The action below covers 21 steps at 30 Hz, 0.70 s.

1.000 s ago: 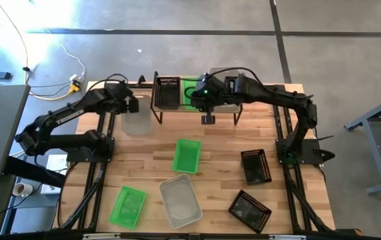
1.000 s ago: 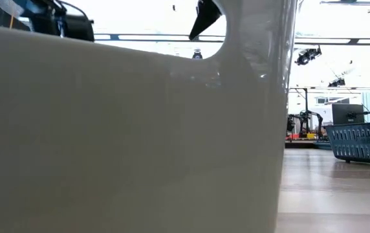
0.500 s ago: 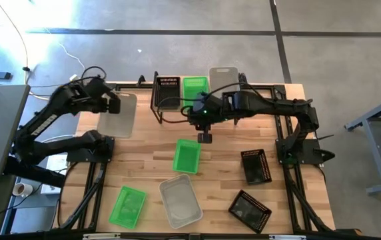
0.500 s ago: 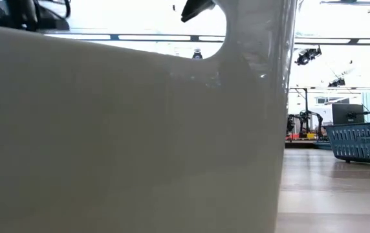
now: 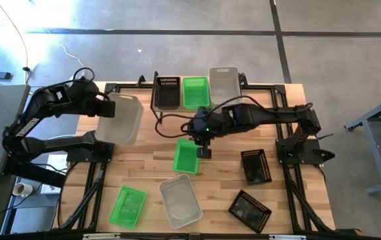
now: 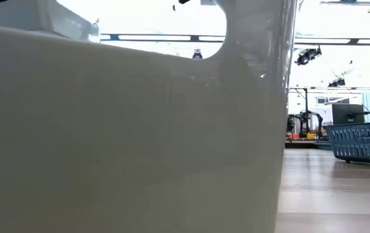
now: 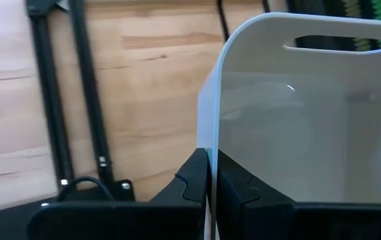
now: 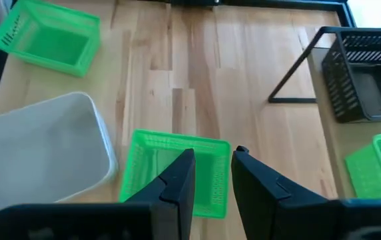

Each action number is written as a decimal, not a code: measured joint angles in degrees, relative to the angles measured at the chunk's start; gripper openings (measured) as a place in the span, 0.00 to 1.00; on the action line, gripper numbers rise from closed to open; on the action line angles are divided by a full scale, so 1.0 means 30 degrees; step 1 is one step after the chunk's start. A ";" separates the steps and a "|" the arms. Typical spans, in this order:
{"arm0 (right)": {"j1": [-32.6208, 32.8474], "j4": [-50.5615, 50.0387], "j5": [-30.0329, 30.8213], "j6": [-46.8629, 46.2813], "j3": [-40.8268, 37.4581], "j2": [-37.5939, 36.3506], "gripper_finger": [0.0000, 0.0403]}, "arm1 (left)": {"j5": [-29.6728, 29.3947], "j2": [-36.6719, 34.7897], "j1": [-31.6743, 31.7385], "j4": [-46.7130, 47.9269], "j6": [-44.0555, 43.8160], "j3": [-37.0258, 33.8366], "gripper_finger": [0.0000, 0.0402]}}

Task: Stack baskets on shelf by color
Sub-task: Stack the top gray bin on top of the gray bin on the shelf

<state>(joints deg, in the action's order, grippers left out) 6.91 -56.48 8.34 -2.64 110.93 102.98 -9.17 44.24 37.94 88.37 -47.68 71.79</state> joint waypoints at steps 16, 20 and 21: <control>0.1918 0.1887 -0.0021 -0.1688 0.0000 0.0006 0.21 | -0.3043 0.3473 -0.8249 -0.3149 -0.4612 -0.0004 0.00; 0.2228 0.2667 -0.0034 -0.1674 0.0000 0.0007 0.21 | -0.3870 0.4688 -0.9988 -0.4040 -0.5879 0.0000 0.00; 0.2277 0.2858 -0.0029 -0.1668 0.0000 0.0007 0.21 | -0.4015 0.4963 -1.0364 -0.4176 -0.6181 -0.0002 0.00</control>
<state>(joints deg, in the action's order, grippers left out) 13.74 -47.91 8.25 -7.64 110.93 103.00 -21.21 59.13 6.85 75.84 -66.23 71.78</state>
